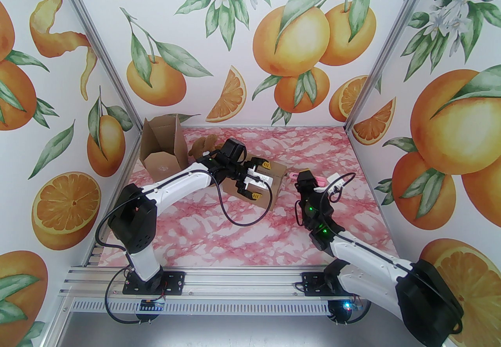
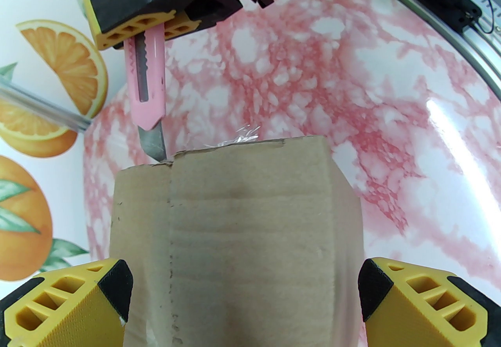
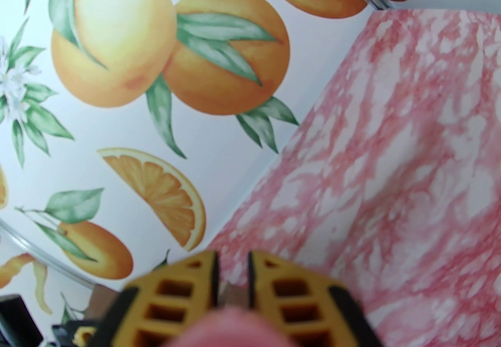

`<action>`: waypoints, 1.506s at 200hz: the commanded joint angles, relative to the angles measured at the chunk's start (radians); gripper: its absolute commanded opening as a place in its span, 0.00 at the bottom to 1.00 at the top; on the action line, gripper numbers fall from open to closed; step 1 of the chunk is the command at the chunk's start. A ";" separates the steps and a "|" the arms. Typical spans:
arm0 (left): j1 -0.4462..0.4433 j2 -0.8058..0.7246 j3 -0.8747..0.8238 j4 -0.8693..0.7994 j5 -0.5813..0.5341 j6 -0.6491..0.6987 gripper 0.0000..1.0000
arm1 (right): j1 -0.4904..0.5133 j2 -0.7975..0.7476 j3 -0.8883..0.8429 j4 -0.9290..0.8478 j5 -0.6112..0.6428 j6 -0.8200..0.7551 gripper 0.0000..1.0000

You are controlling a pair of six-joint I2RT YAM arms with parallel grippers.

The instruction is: Unpack the express box

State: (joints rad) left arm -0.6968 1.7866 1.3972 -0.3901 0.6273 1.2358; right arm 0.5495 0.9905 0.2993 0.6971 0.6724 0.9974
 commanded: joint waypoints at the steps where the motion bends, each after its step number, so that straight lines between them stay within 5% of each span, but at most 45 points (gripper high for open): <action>1: -0.007 0.014 -0.009 0.022 0.008 -0.012 1.00 | 0.010 -0.054 -0.007 -0.020 0.022 -0.010 0.00; 301: -0.013 0.022 -0.012 0.047 -0.008 -0.029 1.00 | 0.010 0.033 -0.008 0.070 0.000 0.021 0.00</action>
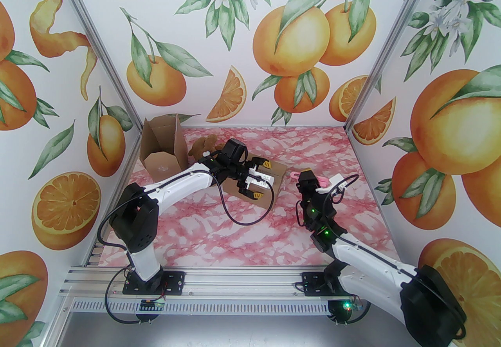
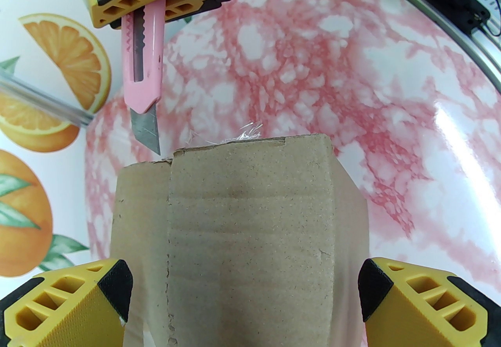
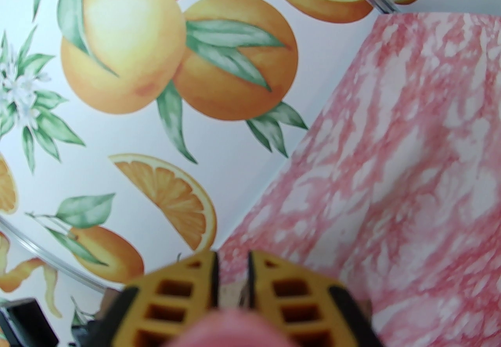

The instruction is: Unpack the express box

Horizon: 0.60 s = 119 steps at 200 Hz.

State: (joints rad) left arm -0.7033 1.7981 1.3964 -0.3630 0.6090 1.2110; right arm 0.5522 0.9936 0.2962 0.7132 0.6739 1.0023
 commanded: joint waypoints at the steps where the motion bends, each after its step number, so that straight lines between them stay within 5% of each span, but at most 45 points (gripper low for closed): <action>1: -0.006 0.011 -0.011 0.021 0.010 -0.004 1.00 | 0.007 0.031 -0.004 0.055 -0.002 0.016 0.00; 119: -0.007 0.030 -0.030 0.108 0.001 -0.059 1.00 | 0.007 0.096 -0.038 0.162 -0.006 0.122 0.00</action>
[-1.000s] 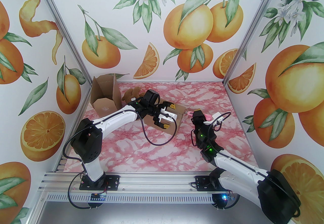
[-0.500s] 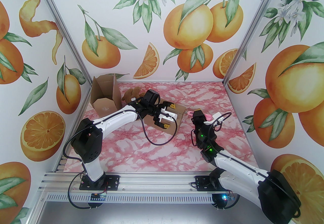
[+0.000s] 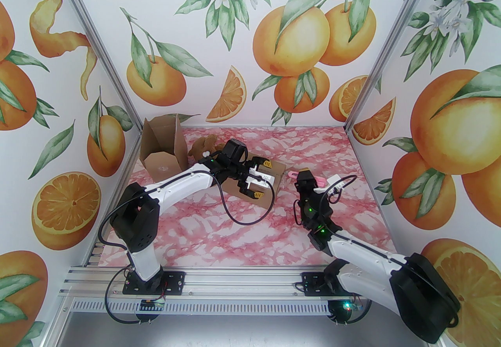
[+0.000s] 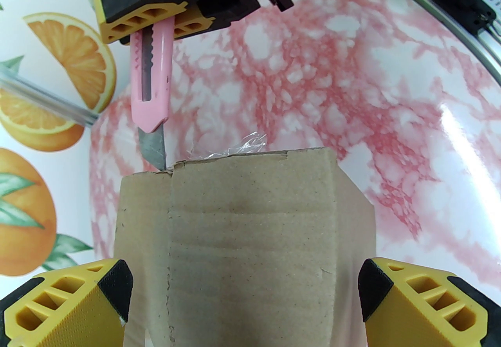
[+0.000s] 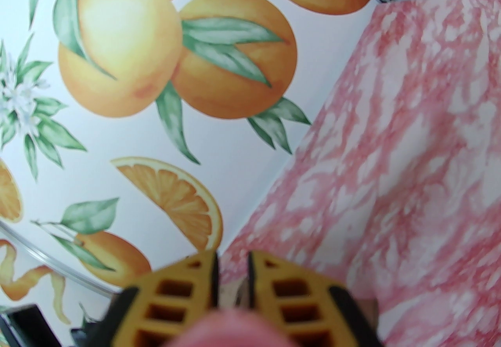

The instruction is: Unpack the express box

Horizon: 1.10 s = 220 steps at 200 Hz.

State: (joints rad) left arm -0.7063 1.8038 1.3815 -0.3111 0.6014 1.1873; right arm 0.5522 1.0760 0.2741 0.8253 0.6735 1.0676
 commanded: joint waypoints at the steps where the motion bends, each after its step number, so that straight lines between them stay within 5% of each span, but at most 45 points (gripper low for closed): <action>1: -0.004 0.024 -0.015 0.058 0.009 -0.036 1.00 | 0.008 0.013 -0.015 0.049 -0.006 0.059 0.00; 99: -0.003 0.072 0.013 0.223 -0.018 -0.304 0.92 | 0.007 0.092 -0.057 0.123 0.032 0.253 0.00; 220: -0.004 0.061 -0.009 0.277 -0.145 -0.425 0.86 | 0.007 0.278 -0.038 0.300 -0.030 0.341 0.00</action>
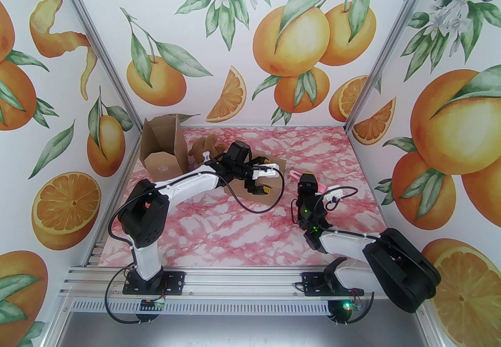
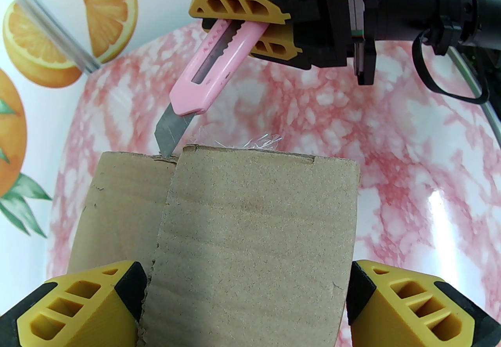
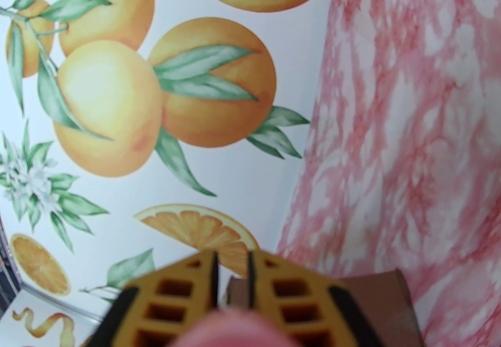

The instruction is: Unpack the express box

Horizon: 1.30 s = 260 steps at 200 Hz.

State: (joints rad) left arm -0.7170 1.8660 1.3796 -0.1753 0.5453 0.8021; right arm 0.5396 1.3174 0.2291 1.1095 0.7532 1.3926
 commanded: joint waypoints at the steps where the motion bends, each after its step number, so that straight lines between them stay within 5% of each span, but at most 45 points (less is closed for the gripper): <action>1: 0.008 -0.002 -0.008 0.142 -0.091 -0.040 0.86 | 0.019 0.037 0.008 0.016 -0.111 0.016 0.00; 127: 0.020 0.002 0.008 0.217 -0.237 -0.128 0.87 | 0.038 -0.174 0.024 -0.333 -0.154 -0.021 0.00; 260: 0.039 0.013 0.050 0.177 -0.248 -0.131 0.86 | -0.016 -0.233 0.039 -0.355 -0.173 -0.012 0.00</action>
State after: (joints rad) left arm -0.7315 1.8675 1.3659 -0.1272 0.4637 0.7021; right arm 0.5236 1.1374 0.2665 0.8234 0.6983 1.3914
